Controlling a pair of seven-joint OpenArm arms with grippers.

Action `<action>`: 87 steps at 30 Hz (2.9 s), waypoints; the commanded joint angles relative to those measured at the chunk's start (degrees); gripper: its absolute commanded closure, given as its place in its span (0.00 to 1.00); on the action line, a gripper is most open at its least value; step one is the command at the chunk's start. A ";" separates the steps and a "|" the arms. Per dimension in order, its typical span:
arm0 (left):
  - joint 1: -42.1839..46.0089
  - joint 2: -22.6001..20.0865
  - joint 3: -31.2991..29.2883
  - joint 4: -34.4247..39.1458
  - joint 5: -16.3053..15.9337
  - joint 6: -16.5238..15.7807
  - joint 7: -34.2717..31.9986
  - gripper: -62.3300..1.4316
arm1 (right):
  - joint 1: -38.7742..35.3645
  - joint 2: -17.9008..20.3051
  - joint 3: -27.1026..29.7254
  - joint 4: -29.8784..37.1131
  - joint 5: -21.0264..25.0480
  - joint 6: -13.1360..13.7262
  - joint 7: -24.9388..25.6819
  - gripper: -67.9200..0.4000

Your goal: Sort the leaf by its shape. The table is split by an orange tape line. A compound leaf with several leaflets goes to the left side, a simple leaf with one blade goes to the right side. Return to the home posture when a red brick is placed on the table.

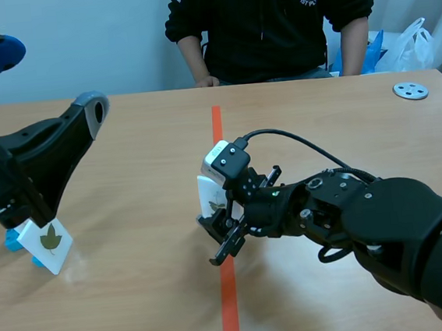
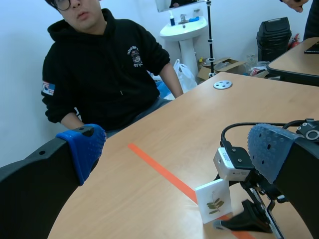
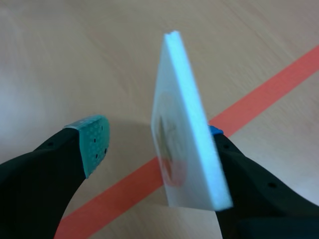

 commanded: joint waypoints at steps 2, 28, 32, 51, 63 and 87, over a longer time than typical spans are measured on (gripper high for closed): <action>-0.44 -0.20 0.17 1.42 -0.59 0.09 -0.98 0.02 | 0.68 0.31 0.31 0.90 0.57 -0.02 0.87 0.66; -0.44 -0.20 0.17 1.42 -0.59 0.09 -0.98 0.02 | 0.48 0.42 6.84 0.90 0.68 -4.28 1.01 0.90; -0.44 -0.22 0.17 1.42 -0.59 0.09 -0.96 0.02 | 0.02 1.03 14.34 0.90 1.07 -4.98 0.59 0.90; -0.09 -0.22 0.15 1.42 -0.59 0.11 -0.85 0.02 | -13.05 8.57 46.21 0.90 6.86 -9.22 0.79 0.90; 0.04 -0.22 0.15 1.42 -0.59 0.09 -0.85 0.02 | -17.27 8.81 50.95 0.90 7.74 -9.42 2.71 0.88; 0.04 -0.24 0.15 1.42 -0.59 0.09 -0.81 0.02 | -25.75 12.61 59.08 23.28 7.08 -10.71 -2.32 0.25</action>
